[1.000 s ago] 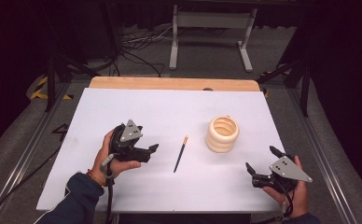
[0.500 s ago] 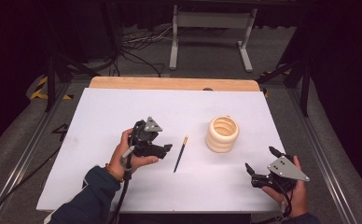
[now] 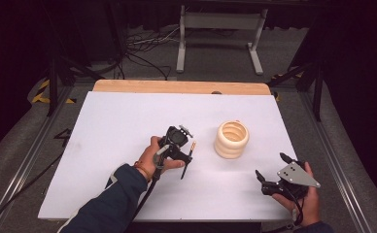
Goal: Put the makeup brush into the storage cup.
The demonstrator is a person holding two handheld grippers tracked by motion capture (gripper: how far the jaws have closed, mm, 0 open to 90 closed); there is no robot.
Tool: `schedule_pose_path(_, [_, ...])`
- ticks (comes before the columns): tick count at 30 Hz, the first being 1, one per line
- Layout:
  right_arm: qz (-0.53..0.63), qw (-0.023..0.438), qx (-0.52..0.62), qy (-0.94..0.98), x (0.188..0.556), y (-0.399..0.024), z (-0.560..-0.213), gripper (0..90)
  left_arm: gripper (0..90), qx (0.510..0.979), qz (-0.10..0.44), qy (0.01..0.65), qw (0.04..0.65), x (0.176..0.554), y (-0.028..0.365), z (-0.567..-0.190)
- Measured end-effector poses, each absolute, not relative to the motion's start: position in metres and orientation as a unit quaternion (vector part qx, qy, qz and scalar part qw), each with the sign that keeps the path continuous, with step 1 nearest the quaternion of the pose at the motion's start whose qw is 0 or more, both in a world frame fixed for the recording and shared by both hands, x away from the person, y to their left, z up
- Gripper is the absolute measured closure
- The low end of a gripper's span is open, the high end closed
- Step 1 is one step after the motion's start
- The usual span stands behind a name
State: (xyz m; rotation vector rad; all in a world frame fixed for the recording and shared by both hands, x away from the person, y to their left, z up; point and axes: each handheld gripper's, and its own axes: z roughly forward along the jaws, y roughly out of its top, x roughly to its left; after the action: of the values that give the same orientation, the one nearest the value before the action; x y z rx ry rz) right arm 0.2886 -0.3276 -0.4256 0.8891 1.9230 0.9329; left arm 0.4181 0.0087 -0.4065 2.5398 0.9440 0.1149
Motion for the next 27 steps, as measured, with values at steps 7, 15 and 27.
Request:
schedule_pose_path(7, [0.375, 0.397, 0.355, 0.759, 0.289, -0.329, -0.425, 5.4, 46.9, 0.921, 0.020, 0.346, 0.180, 0.424, -0.003, -0.417])
schedule_pose_path(15, [0.377, 0.393, 0.361, 0.757, 0.290, -0.331, -0.425, 5.6, 53.2, 0.925, 0.019, 0.345, 0.157, 0.430, -0.012, -0.425])
schedule_pose_path(27, [0.364, 0.409, 0.355, 0.758, 0.289, -0.328, -0.423, 5.5, 78.2, 0.943, 0.039, 0.306, 0.126, 0.430, -0.020, -0.423])
